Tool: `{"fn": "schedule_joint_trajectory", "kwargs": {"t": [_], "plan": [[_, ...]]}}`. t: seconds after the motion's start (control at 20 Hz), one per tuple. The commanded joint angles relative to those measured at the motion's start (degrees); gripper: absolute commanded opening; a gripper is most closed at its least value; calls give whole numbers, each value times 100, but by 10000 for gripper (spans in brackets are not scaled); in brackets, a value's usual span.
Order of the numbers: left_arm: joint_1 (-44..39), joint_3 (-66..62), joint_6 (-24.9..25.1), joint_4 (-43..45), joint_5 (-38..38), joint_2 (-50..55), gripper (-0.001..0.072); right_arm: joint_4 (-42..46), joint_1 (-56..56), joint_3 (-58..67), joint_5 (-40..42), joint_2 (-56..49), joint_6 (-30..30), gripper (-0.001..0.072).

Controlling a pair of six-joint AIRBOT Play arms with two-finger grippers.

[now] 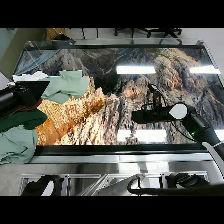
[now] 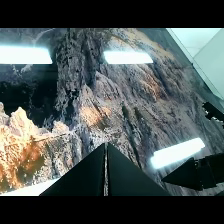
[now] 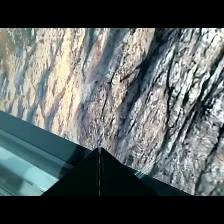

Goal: Fold the shirts.

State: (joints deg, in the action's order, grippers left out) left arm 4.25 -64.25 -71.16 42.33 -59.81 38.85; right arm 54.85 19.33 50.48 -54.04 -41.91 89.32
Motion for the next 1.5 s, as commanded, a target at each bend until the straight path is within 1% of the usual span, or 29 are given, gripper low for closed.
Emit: {"fn": "schedule_joint_trajectory", "kwargs": {"t": [0.0,0.2,0.3,0.4,0.45,0.5,0.55,0.6,0.65,0.7,0.75,0.85,0.95,1.0,1.2,1.25,1.3,1.35,1.4,1.45], "plan": [[4,-2,2,0,2,-4,12,0,4,-2,24,-2,-2,18],[-4,-2,39,22,184,31,13,4,4,-2,52,-2,-4,18],[-4,-22,79,658,691,315,13,17,4,-2,181,-2,-24,19],[48,-295,79,1591,839,1036,16,138,2,-2,328,-13,-22,19],[90,-535,83,1991,839,1572,163,221,2,-2,348,-35,-22,19],[107,-796,79,2280,852,2122,586,332,2,-2,345,-66,-22,20],[149,-1088,55,2538,820,2736,696,433,2,-2,319,-101,-20,28],[223,-1370,55,2677,726,3298,696,483,2,-2,306,-131,-20,30],[313,-1676,55,2710,584,3899,696,514,0,-2,306,-166,-17,142],[396,-1939,52,2710,468,4424,696,564,0,-2,317,-203,-15,327],[501,-2190,26,2712,330,4942,696,564,-11,-2,323,-247,-15,377],[675,-2618,24,2719,118,5794,696,769,-9,-2,323,-299,-17,377],[780,-2920,57,2719,153,6428,696,1178,-9,-2,323,-352,20,378],[793,-3071,68,2715,142,6673,696,1329,-9,-2,326,-382,96,378],[710,-3628,140,2745,76,7278,693,1353,-9,-2,494,-468,133,377],[693,-3792,146,2872,7,7385,524,1351,-9,-2,575,-466,133,377],[649,-3919,160,2957,-116,7458,283,1353,-9,-2,584,-466,160,376],[625,-4044,160,3071,-275,7523,74,1351,-9,-2,581,-466,208,376],[579,-4164,157,3150,-476,7576,11,1351,-9,-2,562,-463,273,375],[562,-4282,153,3165,-704,7619,10,1353,-9,-2,560,-459,291,355]]}}
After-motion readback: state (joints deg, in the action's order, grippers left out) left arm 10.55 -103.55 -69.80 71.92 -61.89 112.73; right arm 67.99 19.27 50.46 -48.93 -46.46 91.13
